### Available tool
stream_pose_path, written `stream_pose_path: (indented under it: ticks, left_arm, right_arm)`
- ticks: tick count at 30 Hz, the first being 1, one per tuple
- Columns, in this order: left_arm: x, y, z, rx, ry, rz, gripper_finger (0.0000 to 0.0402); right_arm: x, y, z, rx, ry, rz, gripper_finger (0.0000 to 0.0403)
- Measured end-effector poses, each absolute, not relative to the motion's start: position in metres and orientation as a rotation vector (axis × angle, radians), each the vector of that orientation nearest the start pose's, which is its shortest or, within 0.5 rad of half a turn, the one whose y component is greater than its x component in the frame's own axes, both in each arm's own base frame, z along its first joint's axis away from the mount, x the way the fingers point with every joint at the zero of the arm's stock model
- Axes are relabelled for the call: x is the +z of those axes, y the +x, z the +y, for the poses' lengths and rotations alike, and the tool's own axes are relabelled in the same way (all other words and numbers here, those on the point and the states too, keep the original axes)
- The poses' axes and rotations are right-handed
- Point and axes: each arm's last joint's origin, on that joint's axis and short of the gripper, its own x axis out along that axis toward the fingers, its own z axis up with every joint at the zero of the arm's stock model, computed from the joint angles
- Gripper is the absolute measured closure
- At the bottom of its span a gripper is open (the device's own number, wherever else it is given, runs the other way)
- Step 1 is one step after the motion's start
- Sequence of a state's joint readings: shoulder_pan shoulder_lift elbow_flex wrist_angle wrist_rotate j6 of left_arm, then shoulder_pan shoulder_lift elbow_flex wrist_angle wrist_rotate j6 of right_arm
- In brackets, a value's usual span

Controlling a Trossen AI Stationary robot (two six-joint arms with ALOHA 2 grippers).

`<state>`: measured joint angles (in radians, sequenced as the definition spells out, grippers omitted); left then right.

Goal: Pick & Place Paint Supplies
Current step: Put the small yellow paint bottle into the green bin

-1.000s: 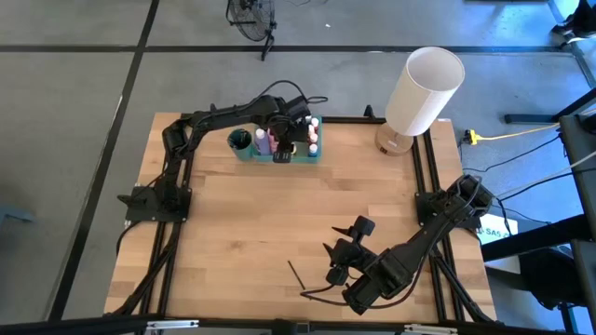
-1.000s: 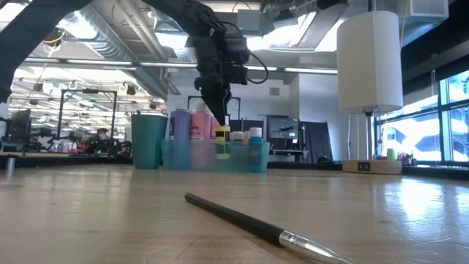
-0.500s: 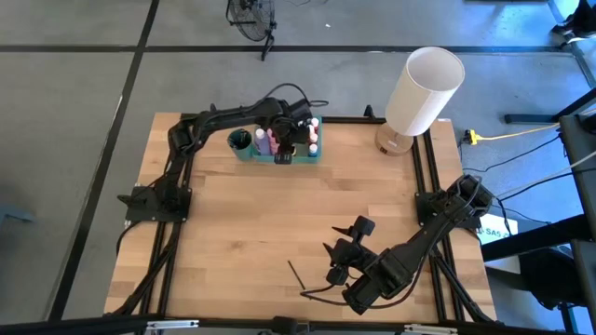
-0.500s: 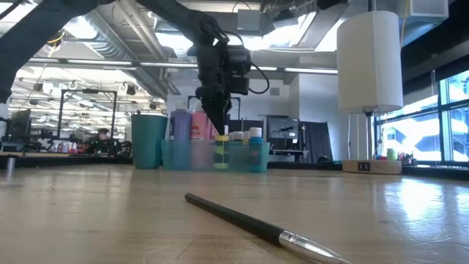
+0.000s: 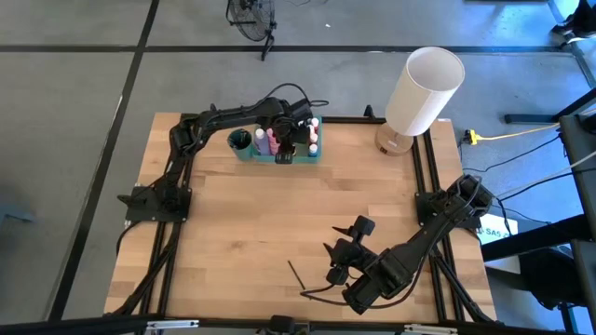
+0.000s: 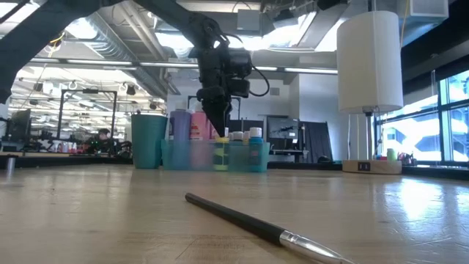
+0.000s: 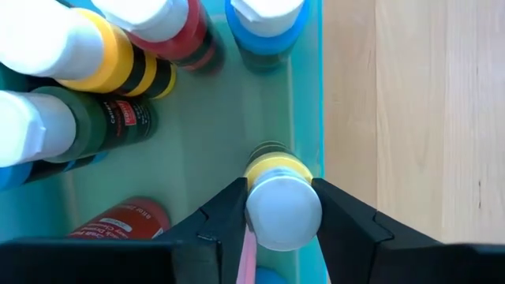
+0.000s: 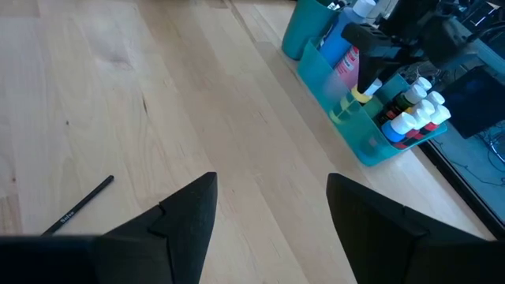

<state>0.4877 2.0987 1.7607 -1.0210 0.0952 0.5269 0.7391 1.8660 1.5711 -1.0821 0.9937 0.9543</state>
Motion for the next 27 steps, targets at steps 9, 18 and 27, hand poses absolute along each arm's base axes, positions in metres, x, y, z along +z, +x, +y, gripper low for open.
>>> stream_pose_path:
  ticks: [9, 18, 27]
  left_arm:
    - [0.2111, 0.3751, 0.1978, -0.004, 0.026, 1.346, 0.0250]
    - [0.2108, 0.3761, 0.1962, 0.009, 0.016, 1.347, 0.0253]
    - [0.2108, 0.3763, 0.1960, 0.003, 0.027, 1.347, 0.0253]
  right_arm:
    - [0.2603, 0.2859, 0.2278, -0.571, -0.162, 0.663, 0.0160]
    - [0.2602, 0.2858, 0.2277, -0.569, -0.162, 0.667, 0.0161]
    - [0.2600, 0.2856, 0.2277, -0.566, -0.160, 0.674, 0.0161]
